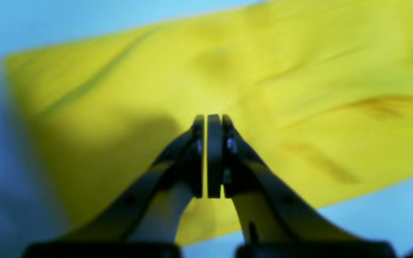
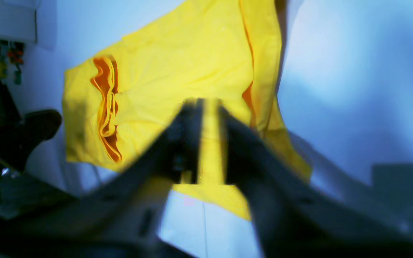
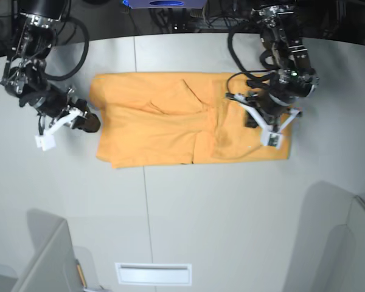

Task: Fold the T-shirt properly
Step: 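Release the left gripper and regrasp the strip ends with both grippers, then lift the strip end with the right gripper and fold it over onto the left half, then press and smooth the folded bundle with the right gripper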

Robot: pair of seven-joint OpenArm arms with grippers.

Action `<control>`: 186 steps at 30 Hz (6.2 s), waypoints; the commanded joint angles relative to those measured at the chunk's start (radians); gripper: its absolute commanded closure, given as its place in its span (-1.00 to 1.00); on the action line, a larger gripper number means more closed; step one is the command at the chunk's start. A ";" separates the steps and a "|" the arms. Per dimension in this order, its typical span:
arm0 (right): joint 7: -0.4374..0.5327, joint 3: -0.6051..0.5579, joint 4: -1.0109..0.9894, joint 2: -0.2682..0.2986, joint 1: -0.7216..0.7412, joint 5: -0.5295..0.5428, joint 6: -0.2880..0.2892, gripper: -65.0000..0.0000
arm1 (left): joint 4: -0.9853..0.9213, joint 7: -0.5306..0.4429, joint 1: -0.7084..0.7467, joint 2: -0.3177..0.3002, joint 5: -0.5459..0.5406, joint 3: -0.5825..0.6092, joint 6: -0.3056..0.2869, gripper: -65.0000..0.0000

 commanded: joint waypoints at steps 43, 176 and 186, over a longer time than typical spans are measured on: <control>0.207 -0.354 -0.456 0.100 0.239 0.012 -0.002 1.00 | -0.414 -0.268 -0.065 -0.313 -0.005 -0.035 0.000 1.00; 0.546 -1.209 -0.422 -0.347 0.516 -0.200 -0.404 -0.07 | -0.201 -0.155 0.069 -0.345 0.134 -0.423 -0.121 1.00; 0.551 -1.328 -0.418 -0.348 0.565 -0.198 -0.404 -0.09 | -0.196 -0.155 0.069 -0.349 0.134 -0.423 -0.121 1.00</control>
